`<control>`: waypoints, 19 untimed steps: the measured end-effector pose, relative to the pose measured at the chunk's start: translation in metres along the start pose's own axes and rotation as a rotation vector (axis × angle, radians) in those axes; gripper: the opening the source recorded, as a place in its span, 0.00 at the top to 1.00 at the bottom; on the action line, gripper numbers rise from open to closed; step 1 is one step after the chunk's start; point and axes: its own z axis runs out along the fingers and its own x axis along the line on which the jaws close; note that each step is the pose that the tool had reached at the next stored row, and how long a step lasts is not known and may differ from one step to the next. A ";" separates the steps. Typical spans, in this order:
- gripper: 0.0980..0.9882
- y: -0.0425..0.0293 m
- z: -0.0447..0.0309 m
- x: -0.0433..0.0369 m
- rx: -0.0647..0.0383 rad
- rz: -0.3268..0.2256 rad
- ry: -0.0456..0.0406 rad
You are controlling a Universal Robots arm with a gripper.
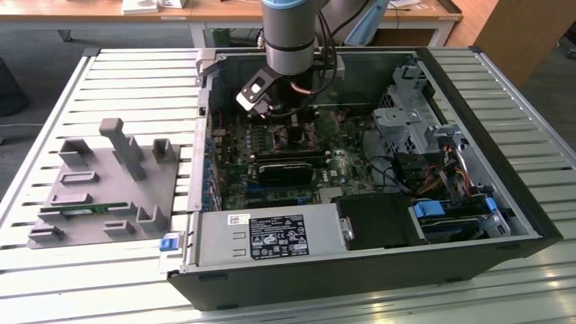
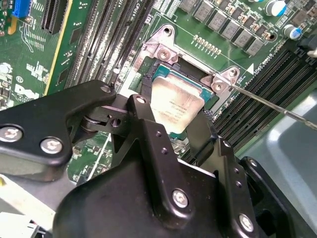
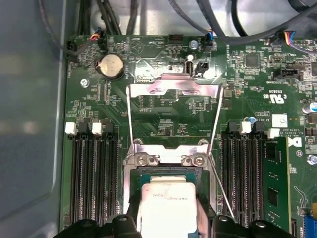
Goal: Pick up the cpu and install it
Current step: 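Place the cpu into insertion slot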
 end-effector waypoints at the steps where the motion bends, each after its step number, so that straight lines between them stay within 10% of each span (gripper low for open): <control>1: 0.52 0.0000 0.0000 0.0000 0.000 0.003 -0.0003; 19: 0.52 0.0053 -0.0020 0.0001 0.002 0.009 0.0143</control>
